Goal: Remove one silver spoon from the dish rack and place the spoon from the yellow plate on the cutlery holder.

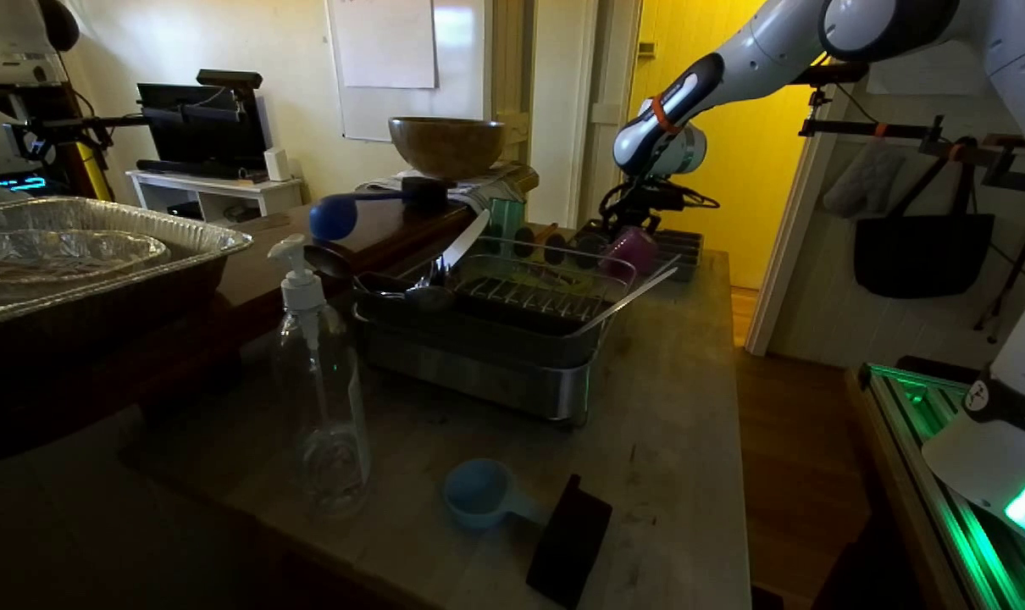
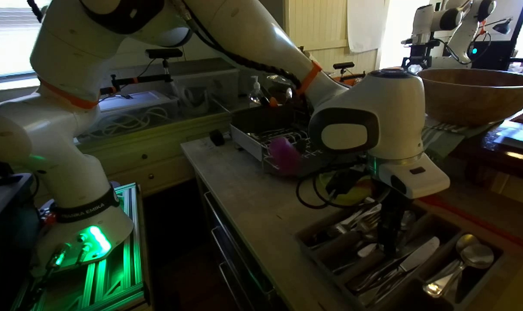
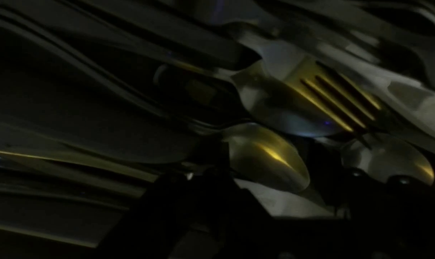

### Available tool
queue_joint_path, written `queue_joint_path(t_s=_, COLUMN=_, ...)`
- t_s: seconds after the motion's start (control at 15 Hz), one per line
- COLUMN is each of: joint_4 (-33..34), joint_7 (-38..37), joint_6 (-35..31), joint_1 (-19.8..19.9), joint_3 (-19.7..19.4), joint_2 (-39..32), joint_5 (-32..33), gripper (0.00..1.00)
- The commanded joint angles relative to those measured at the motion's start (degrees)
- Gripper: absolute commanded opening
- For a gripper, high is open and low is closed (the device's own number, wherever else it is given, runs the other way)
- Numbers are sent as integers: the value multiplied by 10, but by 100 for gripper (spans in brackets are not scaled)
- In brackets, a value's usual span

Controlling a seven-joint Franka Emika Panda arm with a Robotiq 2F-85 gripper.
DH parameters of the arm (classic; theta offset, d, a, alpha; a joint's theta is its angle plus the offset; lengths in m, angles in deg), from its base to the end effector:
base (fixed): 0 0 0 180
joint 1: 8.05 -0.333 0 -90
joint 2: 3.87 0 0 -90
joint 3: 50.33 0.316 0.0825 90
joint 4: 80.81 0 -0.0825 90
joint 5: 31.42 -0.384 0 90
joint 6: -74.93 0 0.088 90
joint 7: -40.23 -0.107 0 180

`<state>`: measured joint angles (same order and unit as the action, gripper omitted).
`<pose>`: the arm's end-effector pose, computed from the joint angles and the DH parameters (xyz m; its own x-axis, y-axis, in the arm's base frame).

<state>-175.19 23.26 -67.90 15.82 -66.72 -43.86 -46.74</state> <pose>0.5533 -0.4346 0.2357 0.4262 -0.8885 0.1702 -0.8945 -0.4420 -0.0671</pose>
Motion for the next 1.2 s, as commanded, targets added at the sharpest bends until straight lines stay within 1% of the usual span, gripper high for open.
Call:
queue_joint_path(t_s=0.0, joint_4=26, joint_7=-9, joint_6=4, joint_1=4, joint_3=3, joint_2=-22, joint_5=-2, gripper=29)
queue_joint_path(t_s=0.07, joint_4=28, joint_7=-8, joint_6=5, joint_1=4, joint_3=4, joint_2=-22, joint_5=-3, gripper=20)
queue_joint_path(t_s=0.13, joint_4=31, joint_7=-8, joint_6=6, joint_1=4, joint_3=4, joint_2=-23, joint_5=-3, gripper=13)
queue_joint_path(t_s=0.27, joint_4=36, joint_7=-6, joint_6=10, joint_1=4, joint_3=6, joint_2=-19, joint_5=-3, gripper=2)
queue_joint_path(t_s=0.33, joint_4=33, joint_7=-3, joint_6=13, joint_1=6, joint_3=9, joint_2=-14, joint_5=-6, gripper=5)
queue_joint_path(t_s=0.4, joint_4=34, joint_7=-2, joint_6=15, joint_1=6, joint_3=9, joint_2=-12, joint_5=-6, gripper=3)
queue_joint_path(t_s=0.47, joint_4=33, joint_7=-2, joint_6=18, joint_1=7, joint_3=10, joint_2=-8, joint_5=-7, gripper=4)
queue_joint_path(t_s=0.53, joint_4=35, joint_7=-1, joint_6=19, joint_1=8, joint_3=10, joint_2=-6, joint_5=-8, gripper=3)
queue_joint_path(t_s=0.6, joint_4=35, joint_7=0, joint_6=21, joint_1=9, joint_3=11, joint_2=-3, joint_5=-9, gripper=4)
queue_joint_path(t_s=0.67, joint_4=34, joint_7=4, joint_6=17, joint_1=10, joint_3=11, joint_2=1, joint_5=-8, gripper=2)
queue_joint_path(t_s=1.13, joint_4=30, joint_7=33, joint_6=24, joint_1=13, joint_3=18, joint_2=30, joint_5=-7, gripper=2)
